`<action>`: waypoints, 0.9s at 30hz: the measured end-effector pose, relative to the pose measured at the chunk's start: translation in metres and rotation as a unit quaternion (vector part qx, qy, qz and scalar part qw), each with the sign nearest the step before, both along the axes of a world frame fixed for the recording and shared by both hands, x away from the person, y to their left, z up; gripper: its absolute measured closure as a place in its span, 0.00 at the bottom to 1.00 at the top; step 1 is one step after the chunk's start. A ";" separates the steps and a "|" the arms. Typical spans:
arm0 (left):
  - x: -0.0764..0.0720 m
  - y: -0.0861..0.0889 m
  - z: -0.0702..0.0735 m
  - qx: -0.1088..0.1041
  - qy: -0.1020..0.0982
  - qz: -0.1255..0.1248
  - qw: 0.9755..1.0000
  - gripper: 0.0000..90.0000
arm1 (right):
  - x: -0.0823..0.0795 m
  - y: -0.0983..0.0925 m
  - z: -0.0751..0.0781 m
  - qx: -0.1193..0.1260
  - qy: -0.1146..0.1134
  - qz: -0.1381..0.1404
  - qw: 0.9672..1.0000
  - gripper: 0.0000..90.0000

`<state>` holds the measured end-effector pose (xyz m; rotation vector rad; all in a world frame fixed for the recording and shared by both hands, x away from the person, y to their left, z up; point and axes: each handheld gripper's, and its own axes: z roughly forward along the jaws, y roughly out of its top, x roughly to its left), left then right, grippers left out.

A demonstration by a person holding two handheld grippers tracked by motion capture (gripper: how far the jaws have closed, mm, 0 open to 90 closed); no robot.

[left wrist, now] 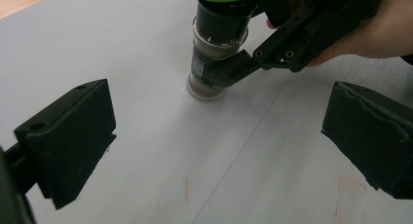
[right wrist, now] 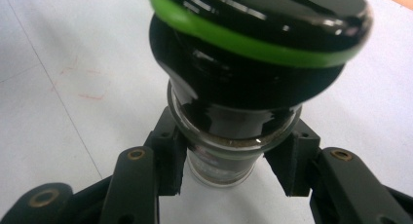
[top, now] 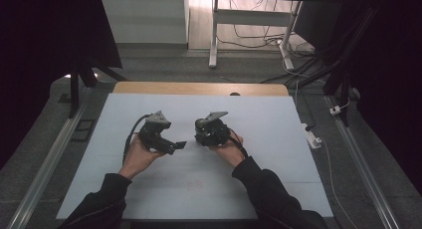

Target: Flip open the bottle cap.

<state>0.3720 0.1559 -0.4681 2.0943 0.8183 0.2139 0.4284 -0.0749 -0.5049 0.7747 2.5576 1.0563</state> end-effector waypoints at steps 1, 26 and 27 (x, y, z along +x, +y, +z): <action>0.002 -0.002 0.000 -0.002 0.002 -0.001 1.000 0.01 | 0.000 0.000 0.000 -0.001 0.000 0.001 1.000 0.58; 0.021 -0.025 0.009 0.009 -0.004 -0.056 0.998 0.79 | -0.001 0.001 0.000 0.000 0.002 -0.002 1.000 0.58; 0.021 -0.025 0.010 0.006 -0.007 -0.056 0.998 0.83 | -0.001 0.001 0.000 0.000 0.002 -0.002 1.000 0.58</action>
